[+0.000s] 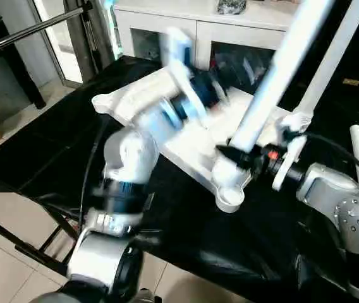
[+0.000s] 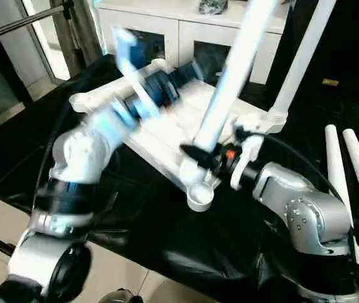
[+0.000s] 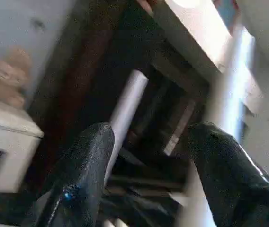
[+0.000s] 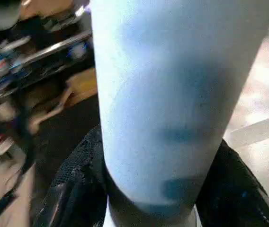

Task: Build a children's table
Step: Pick table leg

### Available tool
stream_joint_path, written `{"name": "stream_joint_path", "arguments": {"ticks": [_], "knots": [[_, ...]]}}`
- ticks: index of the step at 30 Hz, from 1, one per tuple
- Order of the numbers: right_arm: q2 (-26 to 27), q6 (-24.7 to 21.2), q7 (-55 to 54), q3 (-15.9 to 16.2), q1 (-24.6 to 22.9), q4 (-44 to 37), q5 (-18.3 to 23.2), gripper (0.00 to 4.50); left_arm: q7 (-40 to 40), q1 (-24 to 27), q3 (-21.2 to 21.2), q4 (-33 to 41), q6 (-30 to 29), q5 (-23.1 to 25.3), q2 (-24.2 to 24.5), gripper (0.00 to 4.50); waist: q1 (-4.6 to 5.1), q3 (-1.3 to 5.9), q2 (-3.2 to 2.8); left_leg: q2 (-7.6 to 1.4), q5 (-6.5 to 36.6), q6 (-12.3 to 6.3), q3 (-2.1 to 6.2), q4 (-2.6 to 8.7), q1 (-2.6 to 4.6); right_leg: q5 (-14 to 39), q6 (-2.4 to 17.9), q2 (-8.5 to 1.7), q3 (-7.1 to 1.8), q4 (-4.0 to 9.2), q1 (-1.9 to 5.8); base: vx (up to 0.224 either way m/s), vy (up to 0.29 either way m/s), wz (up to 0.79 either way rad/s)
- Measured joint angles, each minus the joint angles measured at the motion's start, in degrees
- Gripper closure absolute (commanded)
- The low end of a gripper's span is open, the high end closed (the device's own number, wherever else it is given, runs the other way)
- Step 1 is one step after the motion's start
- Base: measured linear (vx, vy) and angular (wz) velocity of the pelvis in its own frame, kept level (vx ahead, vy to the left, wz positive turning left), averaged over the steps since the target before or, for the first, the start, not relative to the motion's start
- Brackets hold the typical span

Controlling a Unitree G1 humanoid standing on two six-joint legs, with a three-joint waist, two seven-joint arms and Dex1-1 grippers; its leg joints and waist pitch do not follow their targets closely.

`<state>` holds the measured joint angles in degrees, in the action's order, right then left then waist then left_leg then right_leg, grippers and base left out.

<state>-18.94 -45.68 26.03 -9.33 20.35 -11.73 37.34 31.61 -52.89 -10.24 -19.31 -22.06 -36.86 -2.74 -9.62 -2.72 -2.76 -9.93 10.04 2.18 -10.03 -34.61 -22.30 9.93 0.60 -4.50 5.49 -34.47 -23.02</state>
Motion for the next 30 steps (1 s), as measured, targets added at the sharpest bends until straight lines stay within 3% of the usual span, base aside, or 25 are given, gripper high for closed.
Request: {"name": "stream_joint_path", "arguments": {"ticks": [2, 5, 10, 15, 20, 24, 30], "knots": [[-0.6, 2.0, -2.2, -0.8, 0.0, 1.3, -2.6, 2.61, 1.1, -0.1, 3.5, -3.0, 2.8, 5.2, 4.8, 1.52, 0.12, 0.01, -0.03, 0.00, 0.0, 0.01, 0.00, 0.02, 0.02, 0.0, -0.1, 0.00, -0.01, 0.00, 0.00, 0.000, 0.000, 0.00], [-1.9, 4.1, -4.5, -1.6, -0.2, 2.7, -6.6, 2.61, 5.5, 1.5, 12.9, -8.7, 8.3, 17.6, 12.3, 1.52, 0.18, 0.02, -0.06, 0.01, 0.0, 0.04, 0.00, 0.06, 0.01, 0.0, -0.2, 0.01, -0.03, 0.04, -0.01, 0.000, 0.000, 0.00], [-2.5, 5.5, -4.4, 0.5, -2.7, 2.5, -9.2, 2.61, 12.8, 3.3, 23.3, -18.1, 14.3, 27.1, 14.9, 1.52, -0.04, 0.01, -0.05, 0.02, 0.0, 0.03, 0.00, 0.08, -0.10, -0.1, 0.0, 0.00, -0.03, 0.08, -0.04, 0.000, 0.000, 0.00], [-2.9, 6.0, -4.5, 2.0, -4.9, 2.6, -11.1, 2.61, 25.0, 2.7, 34.2, -28.8, 21.7, 37.0, 19.6, 1.52, 0.55, -0.03, -0.17, 0.02, 0.0, 0.04, 0.00, 0.12, -0.04, -0.1, 0.0, 0.00, -0.04, 0.08, -0.06, 0.000, 0.000, 0.00], [-4.0, 6.0, -4.3, 2.0, -5.1, 1.3, -11.7, 2.61, 30.5, -0.4, 37.9, -34.9, 26.0, 42.0, 20.2, 1.52, 0.80, -0.01, -0.21, 0.02, 0.0, 0.05, 0.00, 0.12, 0.01, -0.2, 0.2, -0.01, -0.04, 0.07, 0.00, 0.000, 0.000, 0.00], [-4.3, 6.0, -4.3, 1.9, -5.5, 0.5, -12.1, 2.61, 26.1, -3.5, 39.7, -41.3, 31.9, 46.2, 18.7, 1.52, 1.12, 0.03, -0.30, 0.02, 0.0, 0.05, 0.00, 0.11, 0.21, -0.2, 0.2, -0.01, -0.05, 0.07, 0.20, 0.000, 0.000, 0.00], [-4.3, 6.0, -4.3, 1.9, -6.9, 0.4, -12.2, 2.61, 22.1, -4.7, 40.1, -46.7, 34.8, 47.9, 15.2, 1.52, 1.44, 0.03, -0.44, 0.02, 0.0, 0.04, 0.00, 0.10, 0.18, -0.3, 0.2, -0.01, -0.04, 0.08, 0.19, 0.000, 0.000, 0.00]]}}
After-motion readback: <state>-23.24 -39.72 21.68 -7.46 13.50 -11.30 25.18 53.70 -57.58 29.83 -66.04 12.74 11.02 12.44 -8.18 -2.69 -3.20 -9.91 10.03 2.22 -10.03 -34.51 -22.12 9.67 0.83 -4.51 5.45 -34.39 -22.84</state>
